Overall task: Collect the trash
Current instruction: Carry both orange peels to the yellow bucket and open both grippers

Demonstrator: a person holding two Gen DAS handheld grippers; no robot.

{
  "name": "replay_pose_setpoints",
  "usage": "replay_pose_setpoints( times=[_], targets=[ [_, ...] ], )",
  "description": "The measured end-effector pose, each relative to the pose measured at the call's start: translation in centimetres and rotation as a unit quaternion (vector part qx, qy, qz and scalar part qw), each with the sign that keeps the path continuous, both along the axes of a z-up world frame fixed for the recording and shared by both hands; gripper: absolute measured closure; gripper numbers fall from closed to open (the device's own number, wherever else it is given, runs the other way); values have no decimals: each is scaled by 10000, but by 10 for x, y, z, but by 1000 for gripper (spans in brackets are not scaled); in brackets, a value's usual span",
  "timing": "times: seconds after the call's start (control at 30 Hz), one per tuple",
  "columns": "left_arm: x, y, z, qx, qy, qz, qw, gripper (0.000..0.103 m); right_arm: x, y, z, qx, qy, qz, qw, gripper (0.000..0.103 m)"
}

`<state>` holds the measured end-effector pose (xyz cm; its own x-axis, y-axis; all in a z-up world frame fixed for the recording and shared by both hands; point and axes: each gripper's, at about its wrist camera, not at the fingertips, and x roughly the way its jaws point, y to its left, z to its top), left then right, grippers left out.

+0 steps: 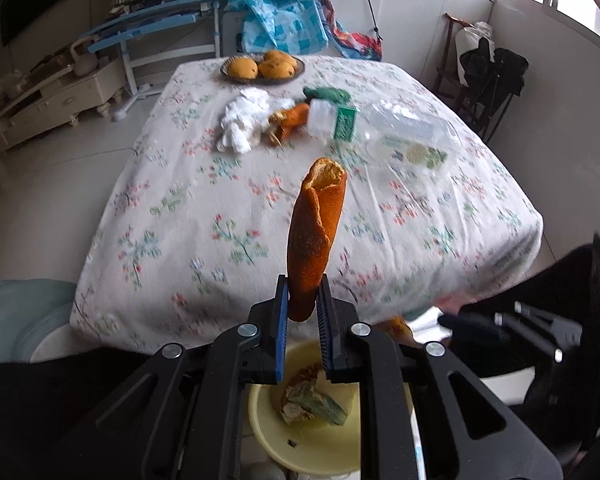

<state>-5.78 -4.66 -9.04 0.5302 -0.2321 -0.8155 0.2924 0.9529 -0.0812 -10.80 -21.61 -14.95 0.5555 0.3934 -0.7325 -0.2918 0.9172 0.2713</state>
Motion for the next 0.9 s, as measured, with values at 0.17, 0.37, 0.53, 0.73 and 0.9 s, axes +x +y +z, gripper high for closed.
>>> replay_pose_setpoints(
  times=[0.17,0.37,0.53,0.73,0.9],
  targets=[
    [-24,-4,-7,-5,242,-234,9994,89,1,-15,8,115,-215,-341,9991,48],
    [-46,-5,-11,-221,552,-444,9972,89,5,-26,11,225,-314,-598,9975,46],
    [-58,2,-15,-396,798,-460,9950,89,4,-29,12,269,-324,-651,9970,45],
    [-72,-5,-24,-167,1195,-602,9909,81,2,-31,14,286,-368,-669,9967,42],
    [-73,-5,-20,-20,992,-474,9939,51,1,-32,15,291,-388,-698,9964,41]
  ],
)
